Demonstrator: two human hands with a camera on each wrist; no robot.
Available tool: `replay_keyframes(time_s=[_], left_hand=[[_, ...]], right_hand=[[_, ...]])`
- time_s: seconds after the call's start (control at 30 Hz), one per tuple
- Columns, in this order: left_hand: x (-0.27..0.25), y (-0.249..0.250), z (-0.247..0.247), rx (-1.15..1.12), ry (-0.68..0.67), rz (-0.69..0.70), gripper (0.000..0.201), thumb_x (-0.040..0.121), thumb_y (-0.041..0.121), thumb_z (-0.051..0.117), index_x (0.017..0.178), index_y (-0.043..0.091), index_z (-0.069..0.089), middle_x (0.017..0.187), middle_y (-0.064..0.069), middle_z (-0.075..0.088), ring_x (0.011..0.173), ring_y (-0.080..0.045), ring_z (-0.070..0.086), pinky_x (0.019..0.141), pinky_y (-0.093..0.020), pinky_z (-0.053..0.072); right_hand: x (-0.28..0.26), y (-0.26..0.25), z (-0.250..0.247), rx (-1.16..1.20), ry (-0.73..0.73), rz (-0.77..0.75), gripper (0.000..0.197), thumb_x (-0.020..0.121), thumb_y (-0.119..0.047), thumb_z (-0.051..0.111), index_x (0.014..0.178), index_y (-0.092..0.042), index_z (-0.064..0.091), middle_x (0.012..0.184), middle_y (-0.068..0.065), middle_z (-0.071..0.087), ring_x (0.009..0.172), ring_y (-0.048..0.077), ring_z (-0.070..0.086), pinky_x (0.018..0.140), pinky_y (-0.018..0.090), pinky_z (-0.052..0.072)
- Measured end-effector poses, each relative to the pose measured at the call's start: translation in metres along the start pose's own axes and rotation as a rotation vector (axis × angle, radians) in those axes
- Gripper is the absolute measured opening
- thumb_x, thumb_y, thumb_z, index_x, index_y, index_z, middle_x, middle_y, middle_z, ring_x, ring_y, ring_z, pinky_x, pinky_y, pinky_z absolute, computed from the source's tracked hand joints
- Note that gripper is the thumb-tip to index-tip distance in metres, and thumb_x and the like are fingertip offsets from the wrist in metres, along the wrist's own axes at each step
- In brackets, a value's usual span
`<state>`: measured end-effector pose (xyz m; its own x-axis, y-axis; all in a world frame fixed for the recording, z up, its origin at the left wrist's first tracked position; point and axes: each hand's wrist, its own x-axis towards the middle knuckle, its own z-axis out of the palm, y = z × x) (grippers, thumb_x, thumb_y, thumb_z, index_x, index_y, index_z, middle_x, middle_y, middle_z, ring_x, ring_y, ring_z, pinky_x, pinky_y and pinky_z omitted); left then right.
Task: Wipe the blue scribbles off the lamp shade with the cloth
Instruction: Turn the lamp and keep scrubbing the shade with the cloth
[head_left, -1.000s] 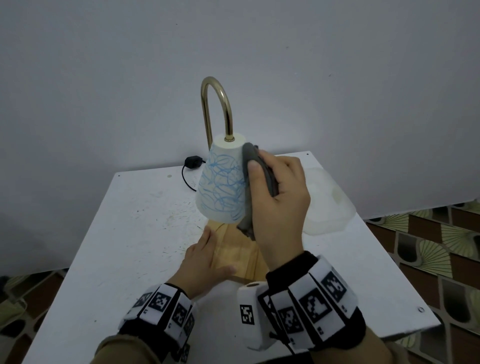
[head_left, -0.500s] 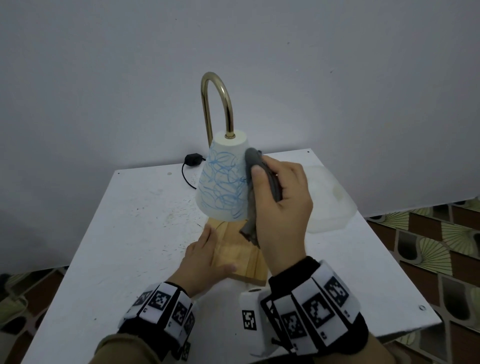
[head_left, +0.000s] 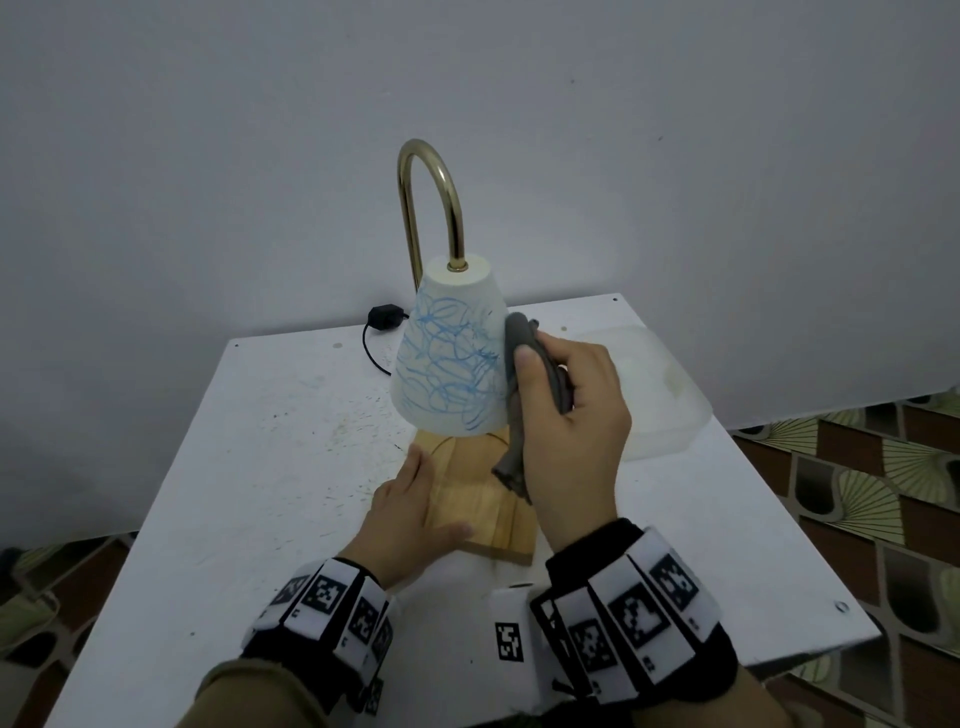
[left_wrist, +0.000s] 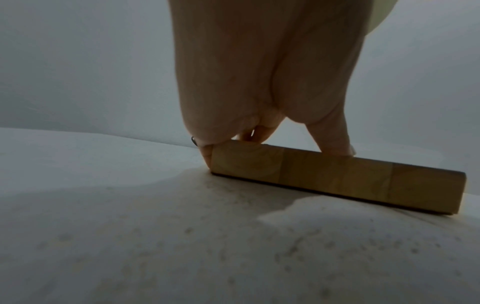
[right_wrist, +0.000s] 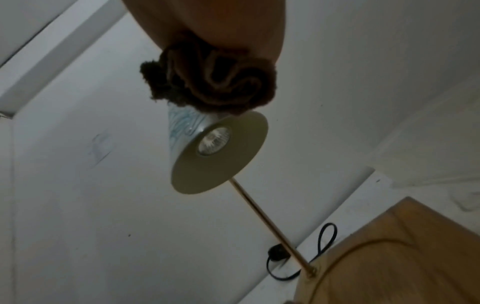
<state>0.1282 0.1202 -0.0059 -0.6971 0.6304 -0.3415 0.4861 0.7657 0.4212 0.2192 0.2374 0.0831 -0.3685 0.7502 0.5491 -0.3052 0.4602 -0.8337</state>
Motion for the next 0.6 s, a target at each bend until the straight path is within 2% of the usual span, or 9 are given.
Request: replay_keyframes(time_s=[0.1, 0.2, 0.33, 0.47, 0.6], left_hand=[[0.002, -0.002, 0.001, 0.01, 0.003, 0.005, 0.099, 0.085, 0.055, 0.055, 0.15, 0.013, -0.007, 0.157, -0.005, -0.015, 0.144, -0.032, 0.008, 0.116, -0.04, 0.012], [0.005, -0.002, 0.003, 0.018, 0.009, 0.006, 0.102, 0.083, 0.057, 0.056, 0.15, 0.012, -0.007, 0.158, -0.006, -0.014, 0.144, -0.033, 0.009, 0.115, -0.041, 0.013], [0.003, -0.002, 0.002, 0.03, 0.024, 0.016, 0.1, 0.085, 0.056, 0.053, 0.149, 0.011, -0.008, 0.157, -0.006, -0.015, 0.144, -0.03, 0.01, 0.115, -0.039, 0.012], [0.002, -0.003, 0.002, 0.003, 0.021, 0.014, 0.099, 0.085, 0.055, 0.054, 0.149, 0.013, -0.008, 0.157, -0.004, -0.015, 0.144, -0.031, 0.008, 0.116, -0.039, 0.011], [0.005, -0.006, 0.003, 0.01, 0.025, 0.013, 0.1, 0.084, 0.057, 0.055, 0.15, 0.014, -0.006, 0.158, -0.004, -0.015, 0.144, -0.032, 0.009, 0.115, -0.04, 0.012]], right_hand=[[-0.011, -0.005, 0.002, 0.004, -0.025, -0.064, 0.012, 0.086, -0.007, 0.061, 0.097, -0.005, 0.066, 0.09, 0.003, 0.058, 0.087, -0.006, 0.052, 0.077, 0.004, 0.038], [-0.025, 0.003, -0.005, -0.044, -0.055, -0.112, 0.016, 0.084, -0.006, 0.063, 0.1, -0.003, 0.067, 0.094, 0.003, 0.06, 0.092, -0.005, 0.052, 0.082, 0.006, 0.039], [-0.028, 0.018, -0.014, -0.087, -0.045, -0.035, 0.014, 0.085, -0.01, 0.06, 0.098, -0.009, 0.067, 0.092, -0.001, 0.059, 0.09, -0.008, 0.052, 0.081, 0.006, 0.039], [-0.01, 0.017, -0.011, -0.005, -0.015, 0.093, 0.011, 0.087, -0.013, 0.059, 0.095, -0.019, 0.064, 0.091, -0.008, 0.058, 0.087, -0.008, 0.053, 0.077, 0.005, 0.039], [-0.009, -0.001, -0.001, 0.043, -0.005, 0.02, 0.011, 0.086, -0.011, 0.06, 0.096, -0.015, 0.065, 0.091, -0.003, 0.059, 0.088, -0.006, 0.053, 0.077, 0.005, 0.039]])
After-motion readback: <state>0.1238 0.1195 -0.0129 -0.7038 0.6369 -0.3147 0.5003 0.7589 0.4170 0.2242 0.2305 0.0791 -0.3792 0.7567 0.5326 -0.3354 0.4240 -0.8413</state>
